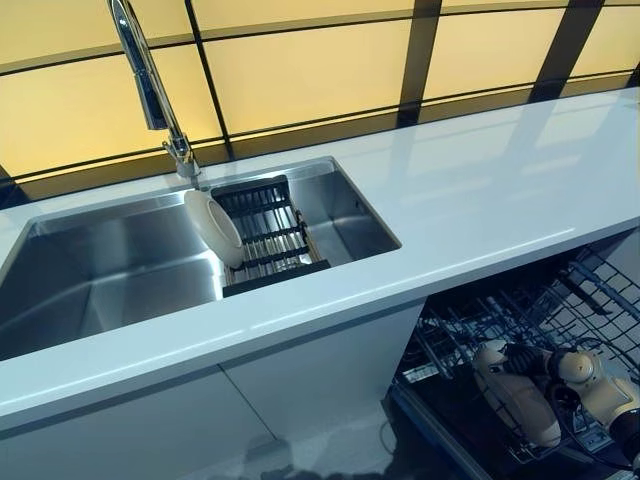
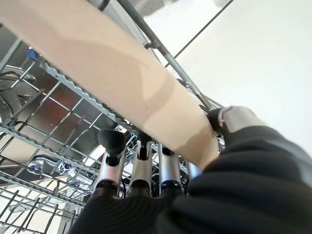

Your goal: Take plates into dishwasher

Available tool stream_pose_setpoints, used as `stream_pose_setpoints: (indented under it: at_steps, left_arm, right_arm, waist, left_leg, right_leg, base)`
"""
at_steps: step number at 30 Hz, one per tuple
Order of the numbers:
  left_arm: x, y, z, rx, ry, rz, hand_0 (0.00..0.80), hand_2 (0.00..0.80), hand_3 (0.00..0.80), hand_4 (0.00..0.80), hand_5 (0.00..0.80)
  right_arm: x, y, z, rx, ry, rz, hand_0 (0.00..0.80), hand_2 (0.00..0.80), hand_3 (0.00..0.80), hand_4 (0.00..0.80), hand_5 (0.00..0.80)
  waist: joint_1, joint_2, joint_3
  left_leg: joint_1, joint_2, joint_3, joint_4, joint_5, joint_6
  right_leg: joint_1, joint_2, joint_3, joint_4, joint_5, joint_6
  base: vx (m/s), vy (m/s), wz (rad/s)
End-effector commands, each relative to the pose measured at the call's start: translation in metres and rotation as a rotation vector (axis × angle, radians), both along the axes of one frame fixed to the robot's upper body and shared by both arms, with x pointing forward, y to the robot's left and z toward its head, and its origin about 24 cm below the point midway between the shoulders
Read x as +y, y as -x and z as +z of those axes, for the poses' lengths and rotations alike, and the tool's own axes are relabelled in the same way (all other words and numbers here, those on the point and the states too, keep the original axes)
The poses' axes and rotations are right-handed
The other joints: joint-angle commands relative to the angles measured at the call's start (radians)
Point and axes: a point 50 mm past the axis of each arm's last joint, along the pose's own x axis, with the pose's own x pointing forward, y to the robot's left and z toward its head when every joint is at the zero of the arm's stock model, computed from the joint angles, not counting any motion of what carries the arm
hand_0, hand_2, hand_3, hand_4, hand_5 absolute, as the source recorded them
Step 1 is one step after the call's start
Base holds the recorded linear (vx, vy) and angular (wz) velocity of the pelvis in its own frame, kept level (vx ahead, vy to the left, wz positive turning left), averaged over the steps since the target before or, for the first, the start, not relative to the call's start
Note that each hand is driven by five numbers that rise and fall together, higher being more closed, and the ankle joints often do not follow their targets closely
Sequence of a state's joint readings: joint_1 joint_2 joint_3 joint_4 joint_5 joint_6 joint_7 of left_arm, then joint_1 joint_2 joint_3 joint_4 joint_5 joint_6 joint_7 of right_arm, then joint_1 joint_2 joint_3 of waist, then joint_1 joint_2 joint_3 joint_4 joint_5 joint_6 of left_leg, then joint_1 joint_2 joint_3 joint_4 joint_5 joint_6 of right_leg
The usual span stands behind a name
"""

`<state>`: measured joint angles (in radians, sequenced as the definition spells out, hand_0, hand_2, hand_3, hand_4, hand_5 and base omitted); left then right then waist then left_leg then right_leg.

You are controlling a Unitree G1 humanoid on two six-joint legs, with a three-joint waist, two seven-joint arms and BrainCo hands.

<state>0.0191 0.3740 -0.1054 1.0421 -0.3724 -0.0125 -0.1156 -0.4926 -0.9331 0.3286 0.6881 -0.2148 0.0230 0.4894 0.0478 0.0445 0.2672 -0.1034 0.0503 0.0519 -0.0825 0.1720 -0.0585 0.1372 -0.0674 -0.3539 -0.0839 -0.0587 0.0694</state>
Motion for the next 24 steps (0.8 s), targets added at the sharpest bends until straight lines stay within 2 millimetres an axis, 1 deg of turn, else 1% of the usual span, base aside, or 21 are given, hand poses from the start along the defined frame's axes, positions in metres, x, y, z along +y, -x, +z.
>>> stream_pose_setpoints:
  at_steps: [1,2,3,10,13,17,22,24]
  left_arm:
    - [0.005,-0.027,0.013,-0.068,-0.040,-0.050,0.000,0.000,0.000,0.000,0.000]
    - [0.005,-0.027,0.013,-0.069,-0.041,-0.049,0.000,0.000,0.000,0.000,0.000]
    - [0.006,-0.028,0.013,-0.069,-0.042,-0.048,0.000,0.000,0.000,0.000,0.000]
    - [0.009,-0.026,0.014,-0.061,-0.050,-0.048,0.000,0.000,0.000,0.000,0.000]
    - [0.009,-0.025,0.014,-0.059,-0.051,-0.048,0.000,0.000,0.000,0.000,0.000]
    - [0.013,-0.019,0.012,-0.046,-0.057,-0.030,0.000,0.000,0.000,0.000,0.000]
    - [0.014,-0.015,0.011,-0.039,-0.057,-0.022,0.000,0.000,0.000,0.000,0.000]
    - [0.016,-0.013,0.011,-0.037,-0.058,-0.019,0.000,0.000,0.000,0.000,0.000]
  right_arm:
    - [0.000,-0.011,0.019,-0.049,0.081,0.004,0.483,0.483,0.483,0.483,0.483]
    - [-0.001,-0.010,0.018,-0.021,0.063,-0.009,0.160,0.160,0.160,0.160,0.160]
    - [-0.002,-0.010,0.018,-0.021,0.063,-0.016,0.000,0.000,0.000,0.000,0.000]
    - [-0.006,-0.011,0.032,-0.083,0.041,-0.037,0.000,0.000,0.000,0.000,0.000]
    - [-0.006,-0.011,0.035,-0.085,0.049,-0.041,0.000,0.000,0.000,0.000,0.000]
    - [-0.017,-0.006,0.050,-0.108,0.058,-0.084,0.000,0.000,0.000,0.000,0.000]
    - [-0.030,0.000,0.060,-0.124,0.058,-0.140,0.000,0.000,0.000,0.000,0.000]
    - [-0.038,0.003,0.068,-0.146,0.056,-0.174,0.000,0.000,0.000,0.000,0.000]
  waist:
    - [0.020,-0.050,0.020]
    - [0.019,-0.051,0.021]
    - [0.019,-0.053,0.020]
    - [0.012,-0.064,0.014]
    - [0.010,-0.067,0.012]
    - [0.001,-0.080,-0.002]
    - [-0.003,-0.087,-0.012]
    - [-0.005,-0.093,-0.018]
  left_leg:
    - [0.084,-0.047,0.055,0.013,-0.143,0.012]
    - [0.085,-0.047,0.056,0.012,-0.144,0.012]
    - [0.086,-0.046,0.057,0.011,-0.144,0.012]
    - [0.098,-0.044,0.062,0.007,-0.146,0.013]
    - [0.101,-0.044,0.064,0.006,-0.147,0.014]
    - [0.115,-0.041,0.070,-0.001,-0.150,0.015]
    - [0.123,-0.039,0.074,-0.002,-0.152,0.016]
    - [0.130,-0.038,0.076,-0.003,-0.155,0.017]
  right_leg:
    - [-0.124,-0.009,0.037,0.046,0.063,0.001]
    - [-0.124,-0.009,0.037,0.045,0.063,0.001]
    - [-0.123,-0.008,0.037,0.044,0.064,0.001]
    - [-0.114,0.000,0.043,0.043,0.065,0.001]
    - [-0.112,0.002,0.045,0.043,0.064,0.001]
    - [-0.098,0.009,0.051,0.034,0.065,0.004]
    - [-0.089,0.012,0.055,0.030,0.064,0.003]
    - [-0.084,0.015,0.057,0.029,0.063,0.003]
  base:
    - [0.000,0.000,0.00]
    - [0.000,0.000,0.00]
    - [0.000,0.000,0.00]
    - [0.000,0.000,0.00]
    - [0.000,0.000,0.00]
    - [0.000,0.000,0.00]
    - [0.006,0.008,0.01]
    - [0.017,0.020,0.00]
